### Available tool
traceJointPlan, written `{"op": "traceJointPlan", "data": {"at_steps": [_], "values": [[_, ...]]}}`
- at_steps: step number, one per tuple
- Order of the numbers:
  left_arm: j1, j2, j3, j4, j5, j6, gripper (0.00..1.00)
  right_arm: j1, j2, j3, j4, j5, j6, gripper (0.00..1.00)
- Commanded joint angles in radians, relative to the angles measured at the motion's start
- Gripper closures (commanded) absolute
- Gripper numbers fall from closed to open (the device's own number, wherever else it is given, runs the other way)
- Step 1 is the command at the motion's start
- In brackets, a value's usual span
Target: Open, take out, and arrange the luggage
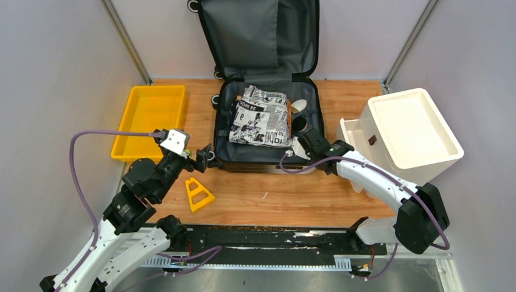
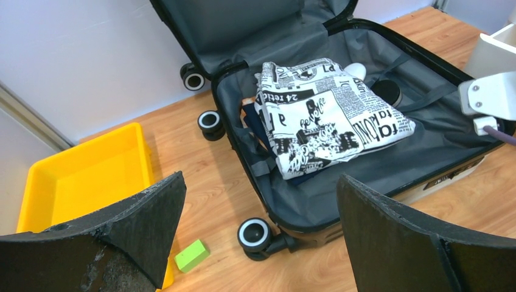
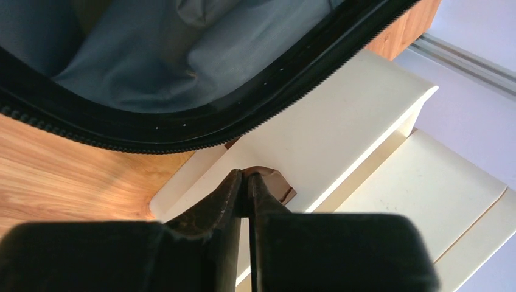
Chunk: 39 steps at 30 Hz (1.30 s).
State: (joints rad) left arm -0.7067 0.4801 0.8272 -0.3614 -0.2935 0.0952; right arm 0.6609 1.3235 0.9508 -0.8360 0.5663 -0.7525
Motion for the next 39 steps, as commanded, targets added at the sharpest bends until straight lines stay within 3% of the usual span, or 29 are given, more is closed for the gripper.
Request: {"op": "traceJointPlan", "data": {"at_steps": [1, 2, 5, 9, 13, 15, 23, 27, 34, 37, 39], "values": [[-0.002, 0.01, -0.002, 0.031, -0.005, 0.011, 0.0, 0.019, -0.016, 0.074, 0.03, -0.029, 0.088, 0.8], [-0.002, 0.011, -0.002, 0.03, -0.004, 0.011, 0.0, 0.021, -0.022, 0.085, 0.023, -0.033, 0.106, 0.72], [-0.002, 0.011, 0.0, 0.031, -0.002, 0.011, 0.0, 0.028, -0.049, 0.117, 0.008, -0.083, 0.151, 0.62], [-0.002, 0.014, -0.001, 0.029, -0.008, 0.014, 0.0, 0.028, -0.108, 0.143, 0.024, -0.15, 0.213, 0.54], [-0.002, 0.017, 0.0, 0.027, -0.016, 0.017, 0.0, 0.027, -0.117, 0.196, 0.109, -0.22, 0.395, 0.53], [-0.002, 0.017, 0.0, 0.026, -0.02, 0.019, 0.0, 0.027, -0.081, 0.217, 0.143, -0.285, 0.457, 0.53], [-0.002, 0.01, -0.005, 0.028, -0.047, 0.024, 0.0, -0.034, 0.22, 0.378, 0.232, -0.233, 0.508, 0.4], [-0.003, 0.012, -0.007, 0.028, -0.061, 0.027, 0.0, -0.081, 0.342, 0.457, 0.259, -0.242, 0.518, 0.39], [-0.001, 0.011, -0.008, 0.032, -0.066, 0.031, 0.0, -0.173, 0.461, 0.502, 0.329, -0.301, 0.509, 0.41], [-0.001, 0.011, -0.007, 0.032, -0.066, 0.033, 0.0, -0.206, 0.495, 0.511, 0.352, -0.331, 0.504, 0.38], [-0.002, 0.01, -0.007, 0.032, -0.065, 0.033, 0.0, -0.217, 0.511, 0.516, 0.363, -0.346, 0.494, 0.31]]}}
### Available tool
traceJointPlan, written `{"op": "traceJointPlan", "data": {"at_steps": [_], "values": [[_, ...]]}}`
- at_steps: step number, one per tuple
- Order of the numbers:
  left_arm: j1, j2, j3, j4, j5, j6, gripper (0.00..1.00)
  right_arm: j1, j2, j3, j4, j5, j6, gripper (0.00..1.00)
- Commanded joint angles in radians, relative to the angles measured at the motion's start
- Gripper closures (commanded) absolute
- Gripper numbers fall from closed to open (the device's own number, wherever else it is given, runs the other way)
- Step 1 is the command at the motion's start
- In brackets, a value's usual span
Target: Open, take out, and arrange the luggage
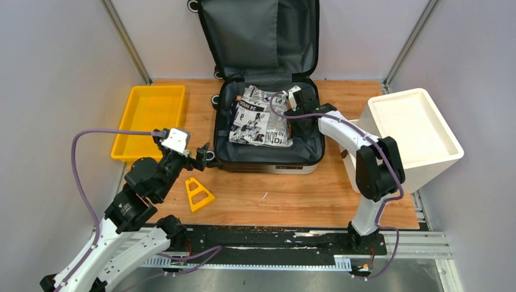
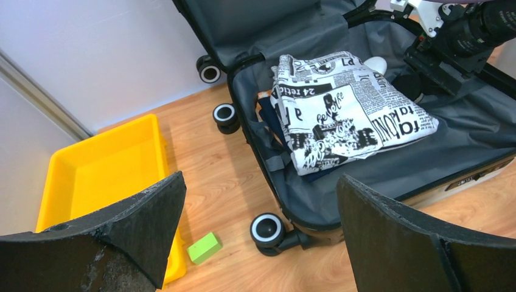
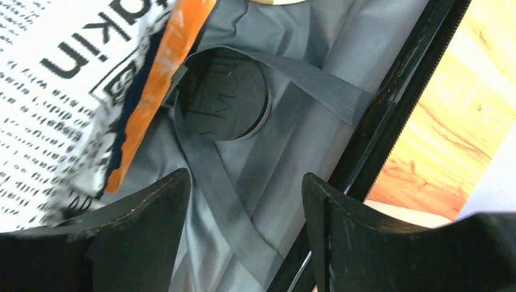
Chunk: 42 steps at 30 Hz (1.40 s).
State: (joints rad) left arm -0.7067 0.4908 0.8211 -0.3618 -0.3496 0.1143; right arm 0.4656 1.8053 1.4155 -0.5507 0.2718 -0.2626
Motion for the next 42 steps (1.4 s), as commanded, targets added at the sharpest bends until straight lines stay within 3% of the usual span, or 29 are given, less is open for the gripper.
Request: {"op": "traceJointPlan", "data": {"at_steps": [1, 18, 23, 33, 42], "values": [[-0.002, -0.001, 0.0, 0.032, -0.008, 0.013, 0.0, -0.022, 0.035, 0.05, 0.085, -0.058, -0.009, 0.29], [-0.002, -0.004, -0.001, 0.032, -0.01, 0.016, 0.0, -0.022, 0.168, 0.076, 0.139, -0.097, -0.095, 0.27], [-0.002, -0.003, -0.002, 0.032, -0.016, 0.019, 0.0, -0.021, 0.197, 0.082, 0.164, -0.049, -0.117, 0.26], [-0.002, 0.009, 0.0, 0.029, -0.011, 0.02, 0.0, -0.021, 0.157, 0.044, 0.228, -0.037, -0.121, 0.52], [-0.002, 0.009, -0.001, 0.034, -0.021, 0.02, 0.0, -0.025, 0.009, -0.02, 0.213, -0.078, -0.058, 0.53]]}}
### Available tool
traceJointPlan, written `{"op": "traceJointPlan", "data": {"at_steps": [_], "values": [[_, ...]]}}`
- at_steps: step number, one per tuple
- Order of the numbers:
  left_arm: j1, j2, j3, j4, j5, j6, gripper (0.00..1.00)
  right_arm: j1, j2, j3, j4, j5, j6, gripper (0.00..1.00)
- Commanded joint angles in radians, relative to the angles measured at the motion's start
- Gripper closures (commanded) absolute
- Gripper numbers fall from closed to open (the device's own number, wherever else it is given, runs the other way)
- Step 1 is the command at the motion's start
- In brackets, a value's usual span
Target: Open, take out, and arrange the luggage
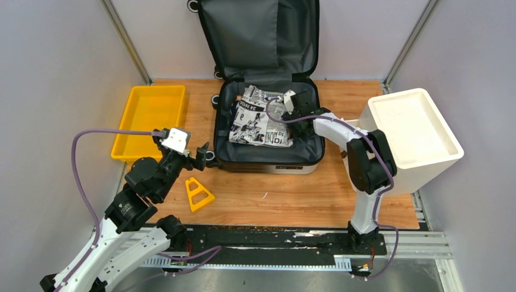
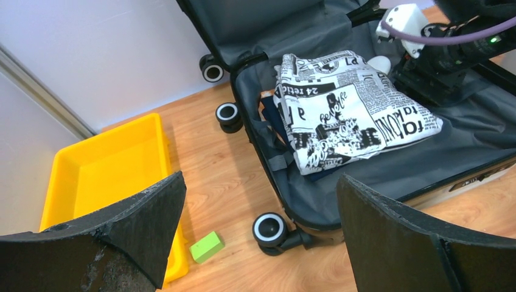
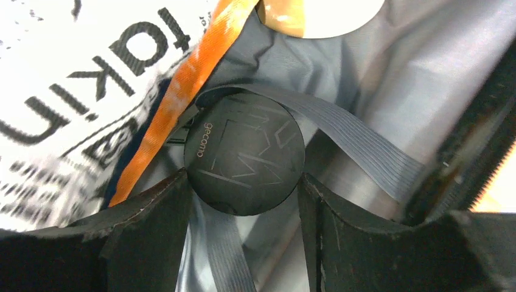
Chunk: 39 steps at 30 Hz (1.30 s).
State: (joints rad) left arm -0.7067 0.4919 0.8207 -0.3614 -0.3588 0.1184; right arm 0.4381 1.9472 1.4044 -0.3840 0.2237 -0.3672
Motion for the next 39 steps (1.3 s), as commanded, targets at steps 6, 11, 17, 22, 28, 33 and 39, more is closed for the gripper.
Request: {"op": "traceJointPlan", "data": {"at_steps": [6, 11, 17, 22, 28, 33, 39], "values": [[-0.001, 0.005, 0.0, 0.032, -0.017, 0.017, 0.0, -0.007, -0.242, 0.016, -0.021, -0.078, 0.106, 0.53], [-0.001, 0.006, -0.003, 0.033, -0.025, 0.019, 0.0, -0.021, -0.315, 0.061, -0.126, -0.028, 0.206, 0.54], [-0.001, 0.018, 0.0, 0.029, -0.03, 0.021, 0.0, -0.041, -0.479, 0.04, -0.267, 0.032, 0.497, 0.55], [0.0, 0.013, -0.003, 0.03, -0.035, 0.021, 0.0, -0.101, -0.601, 0.036, -0.463, 0.067, 0.755, 0.55], [-0.001, 0.015, -0.004, 0.031, -0.019, 0.015, 0.0, -0.153, -0.719, -0.025, -0.551, 0.072, 0.874, 0.58], [-0.001, 0.033, -0.003, 0.031, 0.0, 0.008, 0.0, -0.16, -0.781, -0.147, -0.556, 0.065, 0.915, 0.54], [-0.001, 0.029, -0.002, 0.031, 0.018, 0.001, 0.0, -0.188, -0.866, -0.242, -0.548, 0.083, 0.972, 0.54]]}}
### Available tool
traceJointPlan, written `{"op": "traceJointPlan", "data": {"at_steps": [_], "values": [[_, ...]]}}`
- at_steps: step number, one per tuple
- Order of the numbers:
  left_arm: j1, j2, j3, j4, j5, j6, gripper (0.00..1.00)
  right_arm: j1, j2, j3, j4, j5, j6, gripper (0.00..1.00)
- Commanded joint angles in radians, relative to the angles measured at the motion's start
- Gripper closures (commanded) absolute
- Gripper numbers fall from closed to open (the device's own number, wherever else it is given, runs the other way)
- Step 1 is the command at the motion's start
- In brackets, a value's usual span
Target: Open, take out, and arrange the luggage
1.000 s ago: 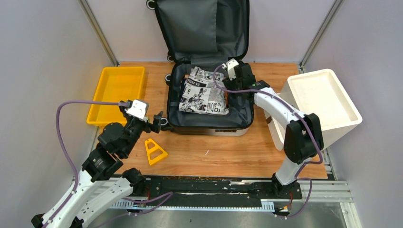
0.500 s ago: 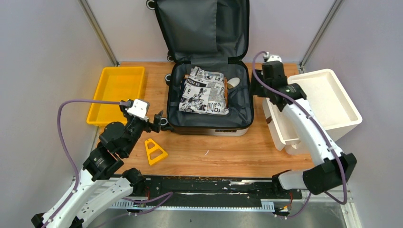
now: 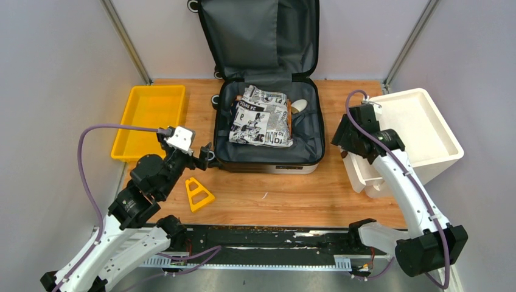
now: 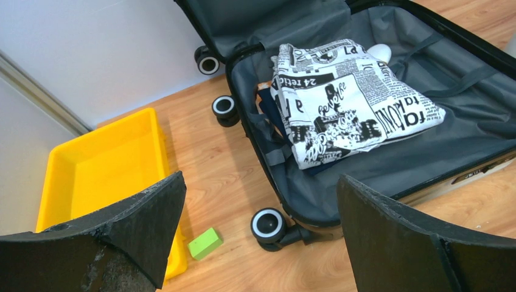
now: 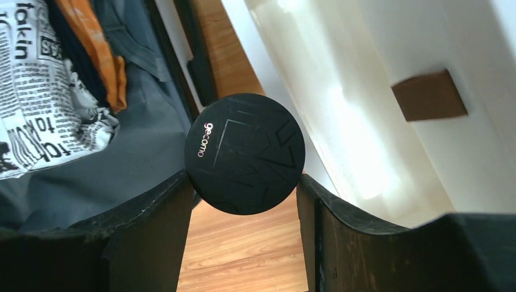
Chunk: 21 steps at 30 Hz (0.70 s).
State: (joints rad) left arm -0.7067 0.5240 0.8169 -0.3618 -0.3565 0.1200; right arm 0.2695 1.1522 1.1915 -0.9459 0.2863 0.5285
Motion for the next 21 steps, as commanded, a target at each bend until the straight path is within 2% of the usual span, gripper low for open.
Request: {"op": "traceJointPlan", "data": {"at_steps": [1, 7, 14, 21], "values": [[-0.001, -0.003, 0.001, 0.033, 0.017, -0.001, 0.0, -0.022, -0.076, -0.038, 0.015, 0.023, 0.08, 0.54], [-0.001, -0.002, 0.001, 0.031, 0.021, -0.004, 0.0, -0.048, -0.095, -0.076, 0.015, 0.056, 0.103, 0.54], [-0.001, 0.001, 0.002, 0.031, 0.024, -0.005, 0.0, -0.111, -0.102, -0.107, 0.032, 0.052, 0.115, 0.46], [-0.002, -0.002, 0.001, 0.033, 0.019, -0.004, 0.0, -0.12, -0.081, -0.115, 0.033, 0.055, 0.097, 0.33]]}}
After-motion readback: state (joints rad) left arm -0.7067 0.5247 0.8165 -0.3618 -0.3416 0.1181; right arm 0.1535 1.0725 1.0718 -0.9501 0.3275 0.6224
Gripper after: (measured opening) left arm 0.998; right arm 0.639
